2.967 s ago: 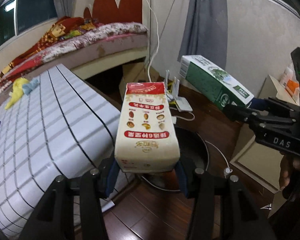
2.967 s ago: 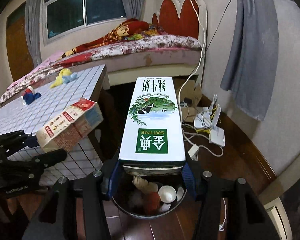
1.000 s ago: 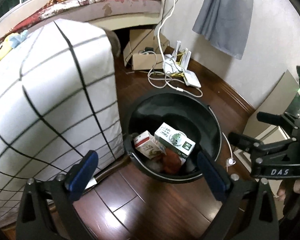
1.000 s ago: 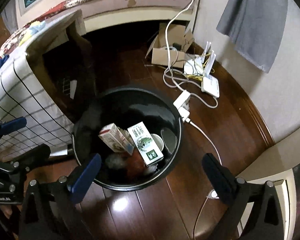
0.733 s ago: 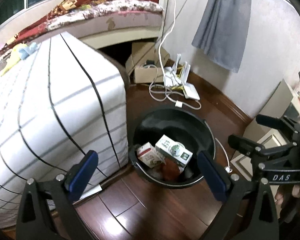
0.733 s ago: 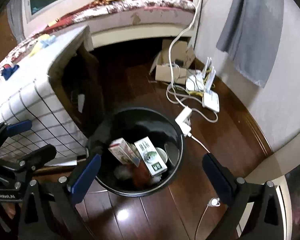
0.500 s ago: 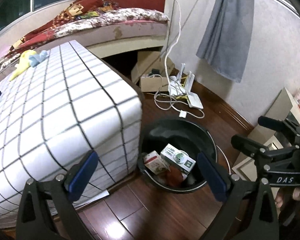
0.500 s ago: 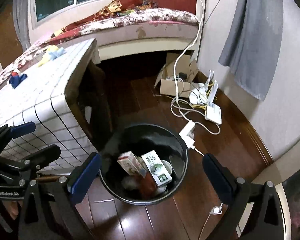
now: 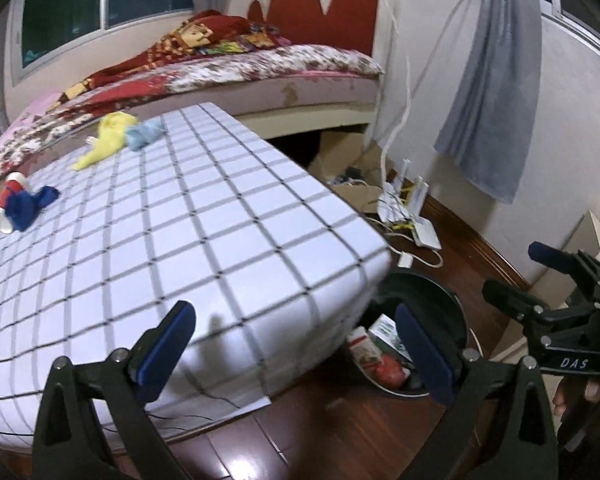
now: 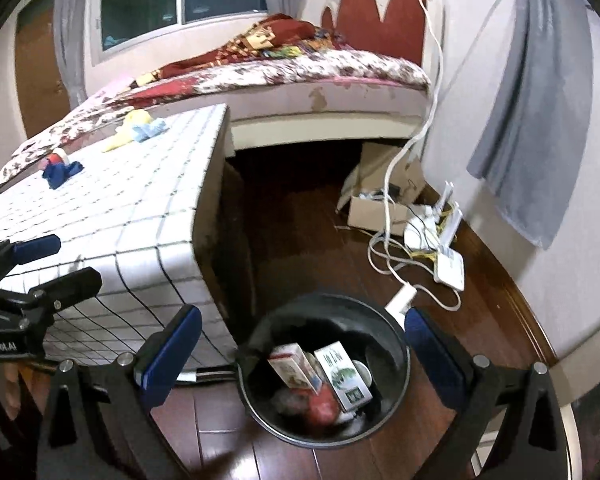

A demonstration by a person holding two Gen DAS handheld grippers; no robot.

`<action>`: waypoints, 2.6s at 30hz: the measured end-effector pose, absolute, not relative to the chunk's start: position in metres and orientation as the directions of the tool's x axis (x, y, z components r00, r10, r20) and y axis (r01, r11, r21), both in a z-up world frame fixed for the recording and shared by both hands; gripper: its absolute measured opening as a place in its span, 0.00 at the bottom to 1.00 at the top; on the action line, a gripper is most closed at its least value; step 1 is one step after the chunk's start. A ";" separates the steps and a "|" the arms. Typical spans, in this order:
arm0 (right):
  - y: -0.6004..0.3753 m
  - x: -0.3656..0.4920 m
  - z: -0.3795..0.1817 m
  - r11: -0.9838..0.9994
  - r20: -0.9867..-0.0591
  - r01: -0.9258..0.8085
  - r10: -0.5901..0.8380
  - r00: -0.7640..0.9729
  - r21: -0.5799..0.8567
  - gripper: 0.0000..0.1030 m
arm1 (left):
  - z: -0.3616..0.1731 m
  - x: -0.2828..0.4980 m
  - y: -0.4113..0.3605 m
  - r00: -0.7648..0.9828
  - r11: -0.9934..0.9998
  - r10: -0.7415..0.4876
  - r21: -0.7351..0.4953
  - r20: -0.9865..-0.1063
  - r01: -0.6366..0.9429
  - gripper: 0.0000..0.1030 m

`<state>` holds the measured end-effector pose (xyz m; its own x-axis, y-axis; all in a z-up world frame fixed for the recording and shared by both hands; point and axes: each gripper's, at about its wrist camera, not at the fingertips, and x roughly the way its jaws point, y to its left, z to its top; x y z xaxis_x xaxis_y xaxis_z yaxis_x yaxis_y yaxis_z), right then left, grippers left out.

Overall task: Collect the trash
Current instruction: 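Move both open tools back over the table, then grasp the blue cloth with the left tool while the right tool grasps the light-blue mask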

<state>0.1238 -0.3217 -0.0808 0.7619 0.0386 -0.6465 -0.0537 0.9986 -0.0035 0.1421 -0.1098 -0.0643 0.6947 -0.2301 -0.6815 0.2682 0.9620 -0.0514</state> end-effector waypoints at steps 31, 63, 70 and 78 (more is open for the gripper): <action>-0.101 0.268 -0.020 0.940 -0.649 -0.340 0.267 0.712 0.014 0.99 | -0.027 0.207 0.175 0.756 0.981 0.067 -0.095 -0.652 -0.169 0.82; -0.013 0.505 -0.082 0.951 -0.779 -0.299 0.242 0.579 0.074 0.82 | -0.085 0.359 0.176 0.654 0.984 -0.028 -0.136 -0.756 -0.115 0.64; -0.013 0.516 -0.082 0.966 -0.778 -0.251 0.205 0.594 0.063 0.41 | -0.086 0.367 0.169 0.653 0.986 -0.038 -0.136 -0.756 -0.101 0.59; -0.021 0.499 -0.082 0.951 -0.768 -0.304 0.231 0.597 0.050 0.06 | -0.091 0.370 0.165 0.655 0.981 -0.090 -0.179 -0.751 -0.071 0.24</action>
<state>0.4993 -0.0213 -0.0820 0.5969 0.2309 -0.7684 -0.3043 0.9513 0.0495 0.3696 0.1649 -0.0908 0.6546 -0.0898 -0.7507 -0.0712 0.9812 -0.1794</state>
